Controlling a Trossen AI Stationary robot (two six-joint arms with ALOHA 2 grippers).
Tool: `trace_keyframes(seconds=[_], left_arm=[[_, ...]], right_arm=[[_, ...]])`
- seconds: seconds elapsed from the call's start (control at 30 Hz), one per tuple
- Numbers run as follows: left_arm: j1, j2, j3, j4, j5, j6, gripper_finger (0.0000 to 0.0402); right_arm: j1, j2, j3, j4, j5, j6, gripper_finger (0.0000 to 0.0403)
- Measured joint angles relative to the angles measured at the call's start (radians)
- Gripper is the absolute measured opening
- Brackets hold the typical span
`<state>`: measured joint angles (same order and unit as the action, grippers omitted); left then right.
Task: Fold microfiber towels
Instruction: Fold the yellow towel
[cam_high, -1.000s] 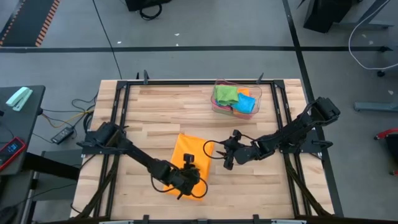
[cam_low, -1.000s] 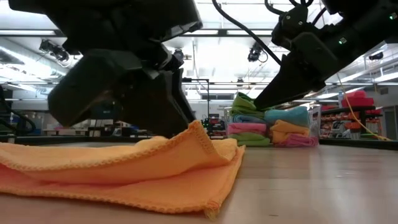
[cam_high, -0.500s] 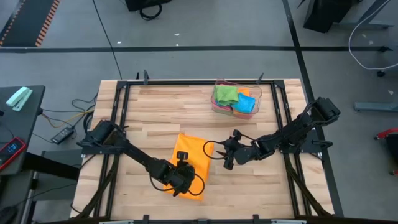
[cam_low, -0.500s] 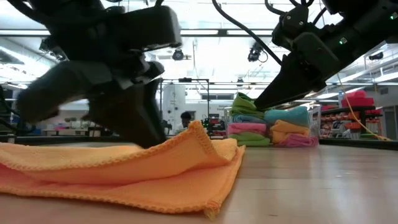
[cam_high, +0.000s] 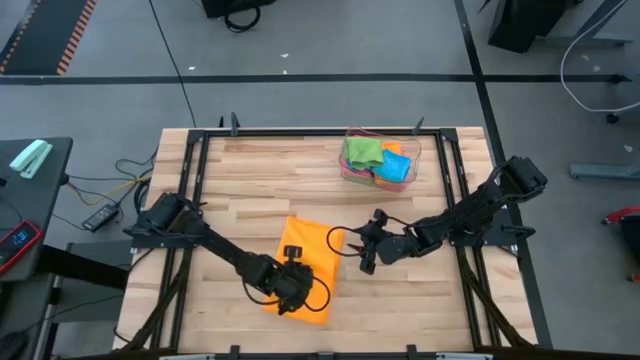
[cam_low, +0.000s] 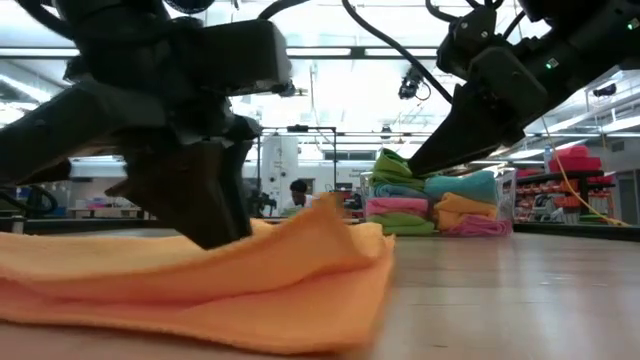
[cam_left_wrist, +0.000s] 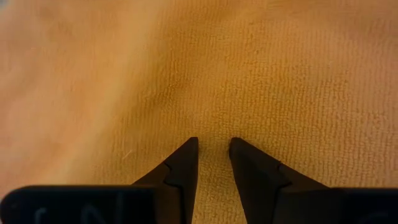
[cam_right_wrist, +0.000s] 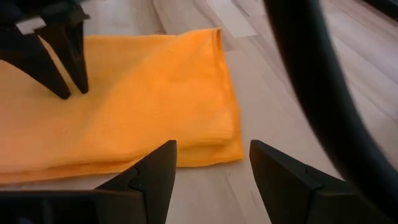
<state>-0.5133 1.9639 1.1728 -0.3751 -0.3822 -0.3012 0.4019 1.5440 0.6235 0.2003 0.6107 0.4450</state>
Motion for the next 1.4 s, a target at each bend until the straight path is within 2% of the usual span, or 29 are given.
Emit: trace_keyframes(seconds=[0.27,0.4,0.53,0.7,0.97,1.03,1.2,1.4], left_arm=[[0.052,0.049,-0.003,0.255,-0.008,0.077,0.0084],[0.099,0.065,-0.001,0.311,-0.080,0.068,0.0065],[0.113,0.066,-0.004,0.312,-0.072,0.047,0.0049],[0.068,-0.005,0.000,0.301,-0.066,0.100,0.0036],[0.023,-0.062,-0.006,0.198,-0.184,0.150,0.0041],[0.018,-0.062,-0.027,0.190,-0.186,0.161,0.0045],[0.030,-0.063,-0.139,0.303,-0.187,0.169,0.0040],[0.055,-0.128,-0.248,0.419,-0.187,0.171,0.0028]], right_arm=[[0.000,0.000,0.004,0.015,-0.047,-0.011,0.0213],[0.000,-0.009,0.010,-0.005,-0.057,-0.016,0.0213],[-0.011,-0.041,0.011,-0.073,-0.061,0.071,0.0213],[-0.055,-0.035,0.010,-0.152,-0.061,0.148,0.0213],[-0.079,0.045,0.012,-0.097,-0.085,0.173,0.0219],[-0.082,0.057,0.016,-0.088,-0.096,0.173,0.0223],[-0.094,0.065,0.016,-0.065,-0.128,0.177,0.0237],[-0.128,0.071,0.017,-0.051,-0.162,0.171,0.0250]])
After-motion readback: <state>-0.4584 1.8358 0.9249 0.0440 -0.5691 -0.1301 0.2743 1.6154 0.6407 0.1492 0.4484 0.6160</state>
